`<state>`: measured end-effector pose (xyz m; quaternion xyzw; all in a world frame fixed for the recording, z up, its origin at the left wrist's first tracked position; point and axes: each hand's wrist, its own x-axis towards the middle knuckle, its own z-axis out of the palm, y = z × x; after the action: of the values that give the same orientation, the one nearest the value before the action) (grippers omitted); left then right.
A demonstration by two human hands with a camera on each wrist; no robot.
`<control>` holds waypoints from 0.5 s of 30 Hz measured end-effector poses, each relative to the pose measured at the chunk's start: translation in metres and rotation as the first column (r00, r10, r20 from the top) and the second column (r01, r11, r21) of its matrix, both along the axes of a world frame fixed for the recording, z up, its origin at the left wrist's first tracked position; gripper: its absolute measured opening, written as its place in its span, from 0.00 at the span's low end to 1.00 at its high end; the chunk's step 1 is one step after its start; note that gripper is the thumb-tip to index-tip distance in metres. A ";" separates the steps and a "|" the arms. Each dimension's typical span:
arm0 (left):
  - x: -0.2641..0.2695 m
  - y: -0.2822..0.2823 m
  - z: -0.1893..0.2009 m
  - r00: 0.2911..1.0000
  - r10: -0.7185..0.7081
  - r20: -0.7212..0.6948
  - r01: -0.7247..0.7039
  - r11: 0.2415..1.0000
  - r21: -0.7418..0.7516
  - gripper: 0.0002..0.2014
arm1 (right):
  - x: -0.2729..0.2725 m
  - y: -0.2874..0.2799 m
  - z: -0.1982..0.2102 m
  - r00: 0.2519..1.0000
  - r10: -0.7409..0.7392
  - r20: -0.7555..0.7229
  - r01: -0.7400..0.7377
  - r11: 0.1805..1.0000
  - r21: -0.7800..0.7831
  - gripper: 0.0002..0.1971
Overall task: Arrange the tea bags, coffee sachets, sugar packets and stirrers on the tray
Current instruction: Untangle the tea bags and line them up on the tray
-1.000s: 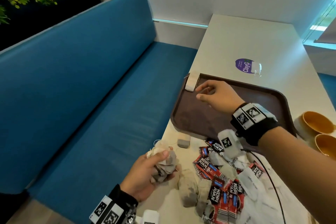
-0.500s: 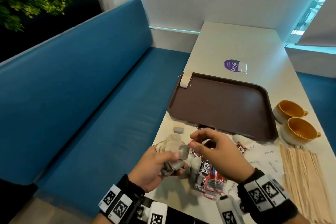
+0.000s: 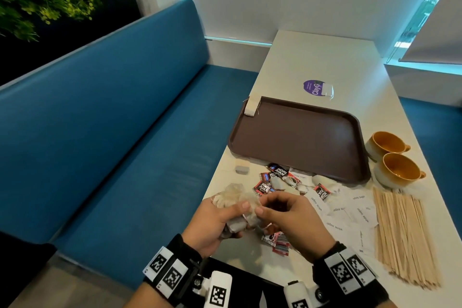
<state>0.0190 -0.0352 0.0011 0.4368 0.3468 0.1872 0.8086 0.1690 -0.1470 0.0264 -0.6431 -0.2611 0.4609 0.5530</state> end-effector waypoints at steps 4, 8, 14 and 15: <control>0.003 -0.001 0.001 0.998 0.065 0.026 -0.064 0.997 -0.036 0.19 | 0.000 0.000 0.000 0.998 0.056 -0.014 -0.056 0.998 -0.039 0.08; 0.002 -0.001 0.002 0.999 0.040 0.036 -0.036 0.994 -0.105 0.14 | 0.001 0.002 0.002 0.998 0.053 -0.015 -0.054 0.998 -0.041 0.05; 0.000 -0.003 -0.005 0.993 -0.086 0.086 0.091 0.995 -0.046 0.23 | 0.005 0.007 0.003 0.998 -0.043 -0.052 0.041 0.998 -0.050 0.09; 0.000 -0.002 -0.007 0.994 -0.072 0.081 0.076 0.996 -0.039 0.22 | 0.005 0.008 0.003 0.999 -0.029 -0.032 0.027 0.998 -0.060 0.09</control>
<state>0.0194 -0.0376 -0.0056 0.4246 0.3015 0.1671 0.8372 0.1745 -0.1395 0.0299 -0.6552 -0.2292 0.4712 0.5441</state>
